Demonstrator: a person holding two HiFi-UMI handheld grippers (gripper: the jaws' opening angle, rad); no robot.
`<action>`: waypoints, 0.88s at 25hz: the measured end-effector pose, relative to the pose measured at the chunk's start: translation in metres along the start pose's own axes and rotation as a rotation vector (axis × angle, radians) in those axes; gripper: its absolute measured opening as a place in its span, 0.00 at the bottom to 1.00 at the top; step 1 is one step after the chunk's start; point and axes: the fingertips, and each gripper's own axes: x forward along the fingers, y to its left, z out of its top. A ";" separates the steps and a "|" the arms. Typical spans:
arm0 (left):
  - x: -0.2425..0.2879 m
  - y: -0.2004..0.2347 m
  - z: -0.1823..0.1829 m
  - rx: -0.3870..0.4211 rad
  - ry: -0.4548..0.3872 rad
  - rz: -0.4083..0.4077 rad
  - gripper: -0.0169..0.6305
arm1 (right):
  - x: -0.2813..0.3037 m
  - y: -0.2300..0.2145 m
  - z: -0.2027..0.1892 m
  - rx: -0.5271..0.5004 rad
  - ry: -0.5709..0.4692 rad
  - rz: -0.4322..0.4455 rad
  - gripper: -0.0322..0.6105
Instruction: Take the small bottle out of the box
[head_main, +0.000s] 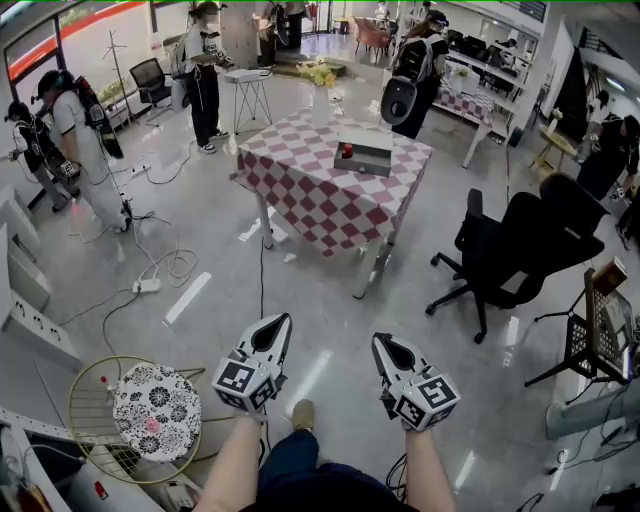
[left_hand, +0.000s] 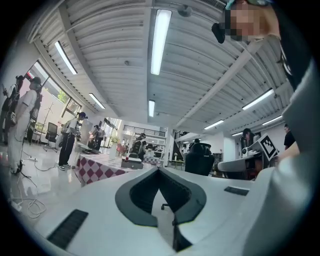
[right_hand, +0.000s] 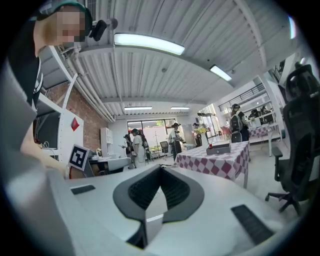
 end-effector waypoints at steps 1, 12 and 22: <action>0.006 0.005 0.001 -0.001 0.000 0.003 0.03 | 0.006 -0.005 0.002 -0.001 -0.001 0.000 0.05; 0.064 0.061 0.001 -0.006 0.011 0.006 0.03 | 0.075 -0.050 0.011 0.023 -0.008 -0.021 0.05; 0.108 0.110 0.008 -0.013 0.018 -0.010 0.03 | 0.129 -0.079 0.018 0.056 -0.014 -0.047 0.05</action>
